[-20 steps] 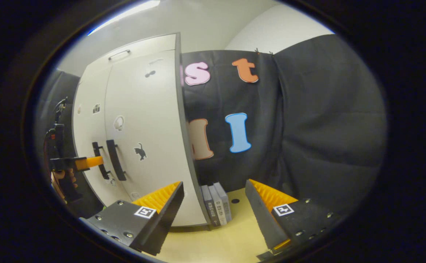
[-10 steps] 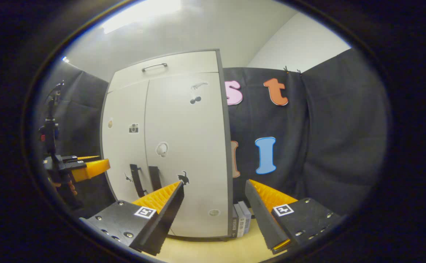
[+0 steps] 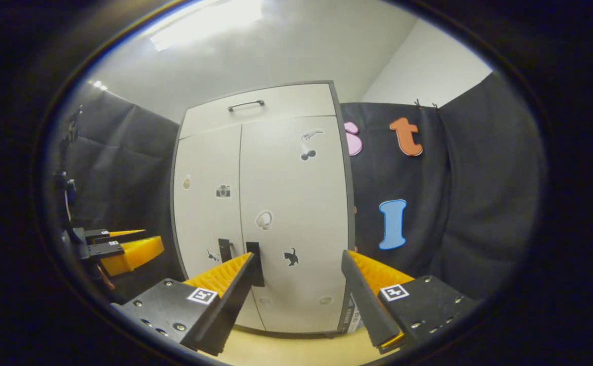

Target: Grab one shoe with the right hand and put it into the shoe cabinet, grab the other shoe with the left hand and put it into the shoe cabinet; then close the right door with the right hand and the left door with the left hand.

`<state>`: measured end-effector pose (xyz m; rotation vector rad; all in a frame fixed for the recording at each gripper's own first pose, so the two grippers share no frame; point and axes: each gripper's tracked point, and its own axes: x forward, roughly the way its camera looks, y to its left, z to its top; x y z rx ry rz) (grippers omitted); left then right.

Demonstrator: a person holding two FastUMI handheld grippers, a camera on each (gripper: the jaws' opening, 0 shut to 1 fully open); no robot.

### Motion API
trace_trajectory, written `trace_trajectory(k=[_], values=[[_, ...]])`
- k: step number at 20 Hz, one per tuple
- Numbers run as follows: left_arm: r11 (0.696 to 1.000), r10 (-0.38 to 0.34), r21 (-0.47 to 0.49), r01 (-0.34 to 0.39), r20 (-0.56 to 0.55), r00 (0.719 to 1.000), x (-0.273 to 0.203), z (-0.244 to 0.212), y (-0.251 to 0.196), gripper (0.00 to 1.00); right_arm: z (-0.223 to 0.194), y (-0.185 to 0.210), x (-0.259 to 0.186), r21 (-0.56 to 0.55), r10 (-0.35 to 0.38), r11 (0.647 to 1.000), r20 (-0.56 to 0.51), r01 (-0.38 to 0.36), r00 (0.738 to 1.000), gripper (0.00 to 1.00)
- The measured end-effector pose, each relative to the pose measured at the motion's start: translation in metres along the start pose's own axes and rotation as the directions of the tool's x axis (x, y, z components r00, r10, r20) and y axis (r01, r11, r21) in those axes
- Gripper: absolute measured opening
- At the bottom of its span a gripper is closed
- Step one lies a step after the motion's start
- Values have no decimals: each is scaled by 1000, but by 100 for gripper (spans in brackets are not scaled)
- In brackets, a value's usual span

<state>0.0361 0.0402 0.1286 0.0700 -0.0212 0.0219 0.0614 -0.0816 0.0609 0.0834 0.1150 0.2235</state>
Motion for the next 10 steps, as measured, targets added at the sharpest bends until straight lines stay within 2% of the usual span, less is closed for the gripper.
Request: trace_trajectory(k=[6, 7, 10], values=[[999, 40, -18, -40, -4, 999, -13, 0, 3, 60, 6, 9, -13, -6, 38, 999, 15, -38, 999, 100], [999, 45, -19, -45, -4, 999, -16, 0, 4, 60, 7, 11, -14, -3, 42, 999, 15, -42, 999, 97], [998, 59, -21, -59, -10, 998, -24, -2, 4, 60, 6, 12, -21, -9, 49, 999, 19, -49, 999, 100]])
